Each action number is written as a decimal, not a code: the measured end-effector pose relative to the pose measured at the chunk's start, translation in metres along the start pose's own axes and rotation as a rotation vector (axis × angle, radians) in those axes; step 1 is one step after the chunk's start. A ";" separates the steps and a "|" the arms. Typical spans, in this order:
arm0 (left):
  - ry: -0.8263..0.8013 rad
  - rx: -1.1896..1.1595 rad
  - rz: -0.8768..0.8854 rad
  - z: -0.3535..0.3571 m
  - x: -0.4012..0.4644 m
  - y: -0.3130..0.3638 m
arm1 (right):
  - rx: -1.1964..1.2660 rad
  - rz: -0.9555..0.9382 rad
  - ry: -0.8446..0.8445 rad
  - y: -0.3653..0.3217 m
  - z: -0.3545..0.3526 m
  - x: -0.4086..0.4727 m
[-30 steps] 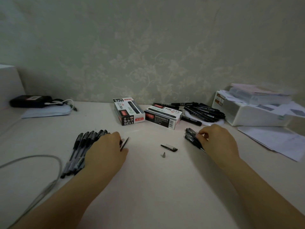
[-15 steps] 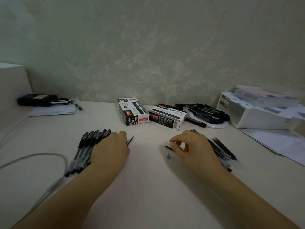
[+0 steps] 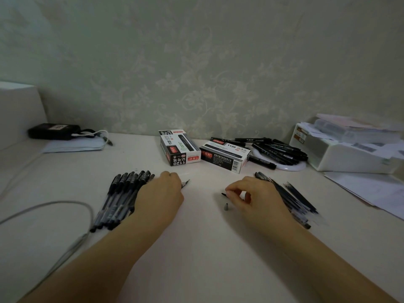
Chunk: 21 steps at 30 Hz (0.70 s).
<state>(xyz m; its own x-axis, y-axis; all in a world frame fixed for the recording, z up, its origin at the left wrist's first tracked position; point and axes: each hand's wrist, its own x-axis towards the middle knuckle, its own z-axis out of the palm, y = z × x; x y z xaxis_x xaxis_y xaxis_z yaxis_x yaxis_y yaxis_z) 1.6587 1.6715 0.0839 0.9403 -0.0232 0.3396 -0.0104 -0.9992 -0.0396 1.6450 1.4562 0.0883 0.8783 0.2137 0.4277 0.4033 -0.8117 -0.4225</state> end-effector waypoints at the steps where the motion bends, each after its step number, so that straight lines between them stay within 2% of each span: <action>1: 0.001 0.020 0.003 0.000 -0.001 0.001 | 0.005 0.004 0.001 0.000 0.000 0.000; 6: 0.029 0.045 -0.016 -0.002 0.000 0.003 | 0.032 0.019 0.016 -0.002 0.000 -0.001; 13: 0.039 -0.034 -0.016 -0.006 0.001 0.005 | 0.054 0.031 -0.006 -0.004 0.000 -0.002; 15: 0.084 -0.092 -0.004 -0.008 0.000 0.004 | 0.088 0.052 0.005 -0.005 0.001 -0.002; 17: 0.186 -0.269 0.032 -0.015 -0.001 0.004 | 0.292 0.122 0.027 -0.008 0.001 -0.001; 19: 0.290 -0.509 0.123 -0.021 -0.008 0.009 | 0.606 0.216 -0.002 -0.013 0.001 0.000; 21: 0.262 -0.665 0.230 -0.024 -0.017 0.021 | 0.820 0.251 -0.077 -0.017 0.001 0.000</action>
<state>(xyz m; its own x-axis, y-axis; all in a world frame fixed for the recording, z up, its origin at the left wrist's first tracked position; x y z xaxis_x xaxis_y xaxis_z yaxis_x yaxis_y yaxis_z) 1.6344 1.6502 0.0998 0.7783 -0.1585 0.6076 -0.4787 -0.7760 0.4107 1.6387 1.4708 0.0945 0.9693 0.1406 0.2017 0.2270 -0.1971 -0.9537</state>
